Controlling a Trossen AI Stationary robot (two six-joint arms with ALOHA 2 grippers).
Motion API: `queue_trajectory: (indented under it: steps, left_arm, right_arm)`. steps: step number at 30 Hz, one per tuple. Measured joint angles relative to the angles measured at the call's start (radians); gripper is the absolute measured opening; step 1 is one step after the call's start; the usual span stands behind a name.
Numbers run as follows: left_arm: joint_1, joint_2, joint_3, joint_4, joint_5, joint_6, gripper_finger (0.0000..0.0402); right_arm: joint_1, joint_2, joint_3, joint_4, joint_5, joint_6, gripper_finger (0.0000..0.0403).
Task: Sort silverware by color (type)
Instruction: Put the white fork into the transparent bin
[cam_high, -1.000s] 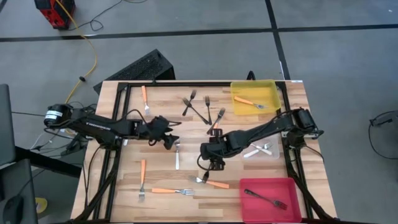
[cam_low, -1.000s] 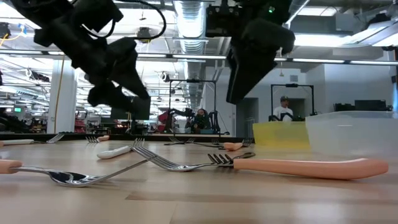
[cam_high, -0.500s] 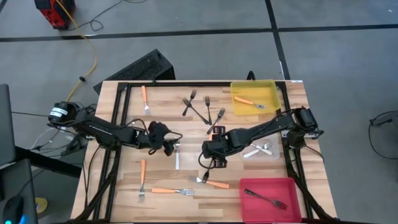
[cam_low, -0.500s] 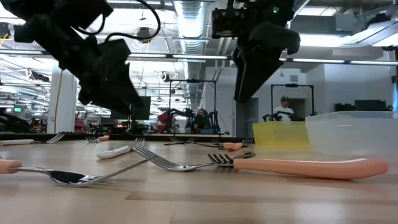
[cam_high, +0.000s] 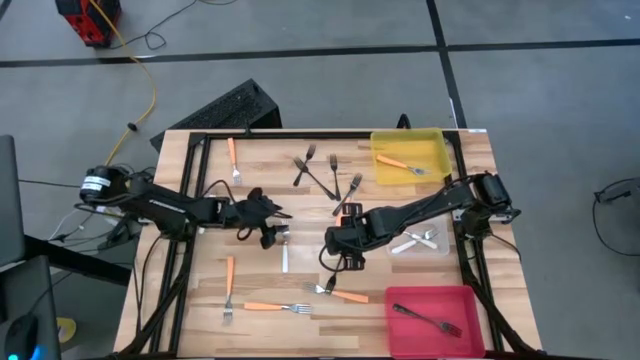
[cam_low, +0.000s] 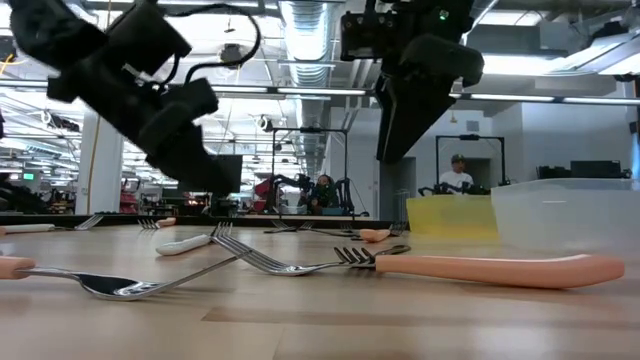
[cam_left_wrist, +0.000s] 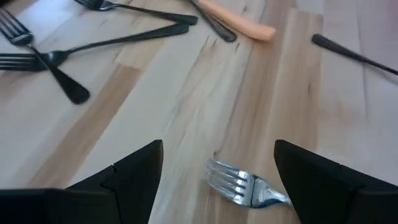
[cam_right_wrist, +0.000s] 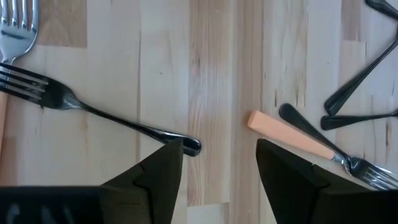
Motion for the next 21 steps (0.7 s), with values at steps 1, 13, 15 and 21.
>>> queue_trajectory:
  steps: [1,13,15,21]
  left_arm:
    - [0.014,0.000,-0.018,0.042,0.030,0.008,0.0290]
    - [0.092,0.000,-0.182,0.359,0.180,0.046,0.0290]
    - [0.092,0.000,-0.196,0.392,0.180,0.044,0.0290]
    - [0.092,0.000,-0.200,0.410,0.196,0.067,0.0290]
  right_arm:
    - [0.000,0.000,0.000,0.001,0.000,0.000,0.0230]
    - [0.000,0.000,0.000,0.006,-0.002,0.016,0.0230]
    - [0.000,0.000,0.000,0.006,-0.003,0.018,0.0230]
    - [0.000,0.000,0.000,0.006,-0.003,0.018,0.0230]
